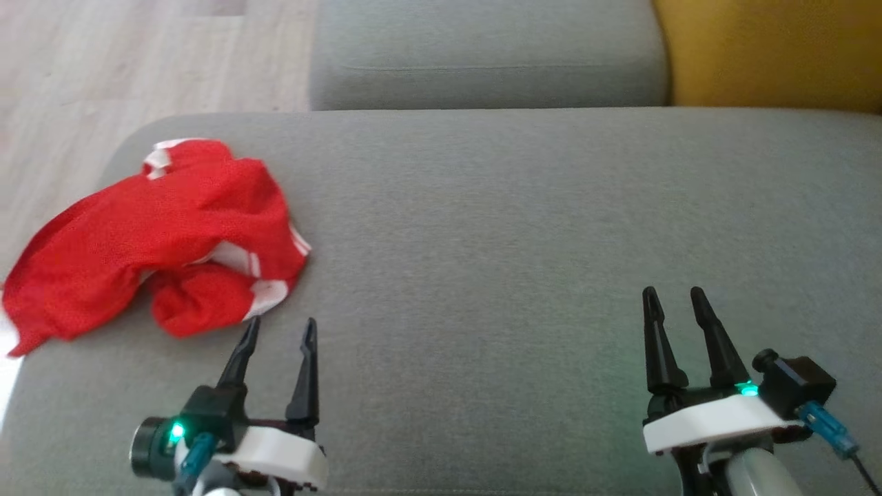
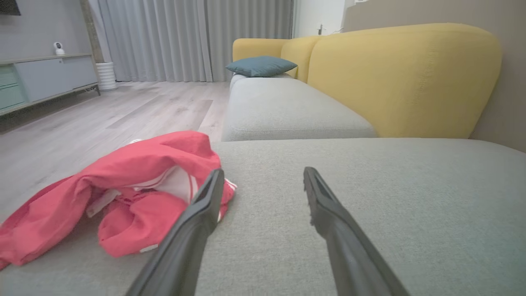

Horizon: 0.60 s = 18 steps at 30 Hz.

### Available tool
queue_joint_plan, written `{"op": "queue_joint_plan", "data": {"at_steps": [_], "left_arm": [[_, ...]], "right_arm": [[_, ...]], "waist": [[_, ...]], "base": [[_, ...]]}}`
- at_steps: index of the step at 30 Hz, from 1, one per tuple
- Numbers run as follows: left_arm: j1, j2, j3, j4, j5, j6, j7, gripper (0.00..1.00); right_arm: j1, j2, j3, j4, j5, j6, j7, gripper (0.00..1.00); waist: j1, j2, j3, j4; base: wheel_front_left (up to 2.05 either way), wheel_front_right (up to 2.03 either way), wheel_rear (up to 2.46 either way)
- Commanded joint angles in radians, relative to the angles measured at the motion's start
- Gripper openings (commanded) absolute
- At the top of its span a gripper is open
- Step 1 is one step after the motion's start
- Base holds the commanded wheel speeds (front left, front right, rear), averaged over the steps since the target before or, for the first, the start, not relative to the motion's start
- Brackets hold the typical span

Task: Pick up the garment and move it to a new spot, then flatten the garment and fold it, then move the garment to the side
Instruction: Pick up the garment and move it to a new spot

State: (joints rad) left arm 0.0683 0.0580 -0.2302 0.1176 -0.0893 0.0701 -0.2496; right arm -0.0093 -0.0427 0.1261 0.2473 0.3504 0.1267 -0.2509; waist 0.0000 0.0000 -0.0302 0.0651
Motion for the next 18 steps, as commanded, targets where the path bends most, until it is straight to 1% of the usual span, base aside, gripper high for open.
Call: {"op": "queue_joint_plan", "data": {"at_steps": [1, 8, 9, 18], "left_arm": [[-0.025, -0.004, 0.045, -0.029, 0.011, -0.004, -0.012, 1.00], [-0.015, -0.005, 0.065, -0.024, 0.021, -0.013, -0.012, 1.00], [-0.015, -0.005, 0.065, -0.024, 0.021, -0.013, -0.012, 1.00], [0.003, 0.001, 0.090, -0.026, 0.038, -0.027, -0.012, 1.00]], "right_arm": [[-0.024, -0.008, 0.029, -0.025, -0.004, 0.004, -0.011, 1.00], [-0.010, -0.008, 0.041, -0.022, 0.008, 0.004, -0.011, 1.00], [-0.010, -0.008, 0.041, -0.022, 0.008, 0.004, -0.011, 1.00], [0.007, -0.008, 0.063, -0.016, 0.037, 0.004, -0.011, 1.00]], "waist": [[0.0000, 0.0000, -0.007, 0.046], [0.0000, 0.0000, -0.019, 0.155], [0.0000, 0.0000, -0.019, 0.155], [0.0000, 0.0000, -0.031, 0.295]], "base": [[0.00, 0.00, 0.00], [0.00, 0.00, 0.00], [0.00, 0.00, 0.00], [0.00, 0.00, 0.00]]}}
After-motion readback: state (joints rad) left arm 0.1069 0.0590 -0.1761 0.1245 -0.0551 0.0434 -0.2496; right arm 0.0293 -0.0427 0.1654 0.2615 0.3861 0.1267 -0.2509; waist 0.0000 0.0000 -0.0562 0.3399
